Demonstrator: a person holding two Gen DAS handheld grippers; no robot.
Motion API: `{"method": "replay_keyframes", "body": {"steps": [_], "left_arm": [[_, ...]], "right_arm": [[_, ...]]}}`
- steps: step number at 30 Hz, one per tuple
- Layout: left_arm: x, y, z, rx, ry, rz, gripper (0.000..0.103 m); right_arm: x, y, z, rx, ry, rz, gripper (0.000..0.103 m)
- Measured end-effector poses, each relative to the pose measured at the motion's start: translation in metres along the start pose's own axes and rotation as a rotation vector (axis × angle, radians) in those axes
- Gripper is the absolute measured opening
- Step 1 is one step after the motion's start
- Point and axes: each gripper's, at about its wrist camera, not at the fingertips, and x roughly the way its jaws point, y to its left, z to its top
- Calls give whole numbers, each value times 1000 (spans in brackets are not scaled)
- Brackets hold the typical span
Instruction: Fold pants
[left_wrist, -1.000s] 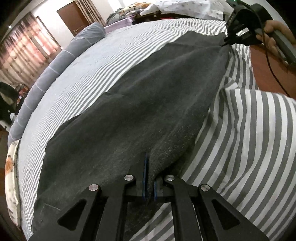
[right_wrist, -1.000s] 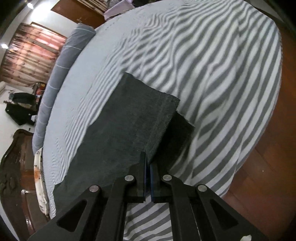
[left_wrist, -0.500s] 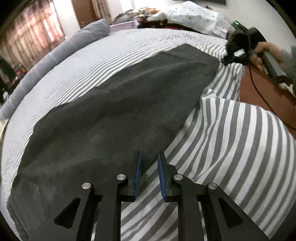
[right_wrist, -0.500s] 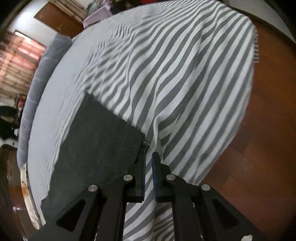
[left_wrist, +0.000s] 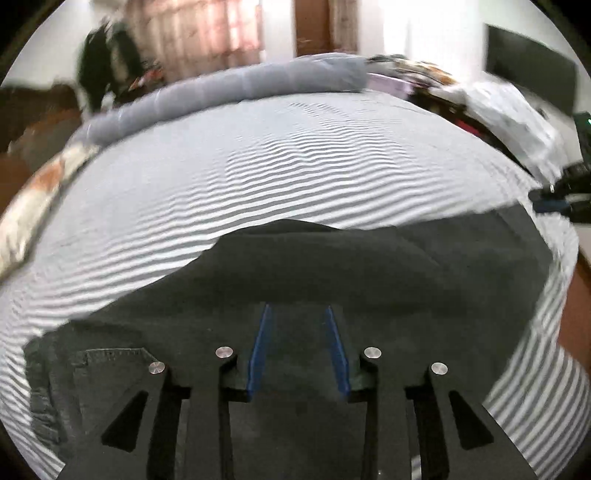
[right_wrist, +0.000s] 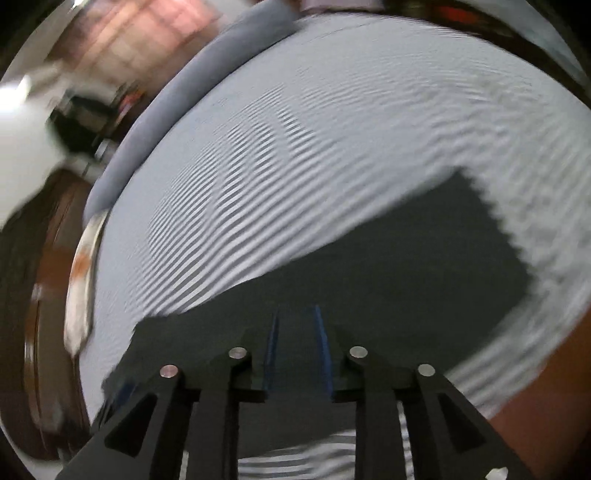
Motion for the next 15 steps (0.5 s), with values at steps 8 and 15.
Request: {"method": "replay_keyframes", "body": {"steps": [8,15], "left_arm": [[51,37,1,-126,95,-11,35],[57,40,-18,-143,66,-18,36]], "right_arm": [[105,150,0,-230,320,173,29],[197,219,10,-257,520,187,29]]}}
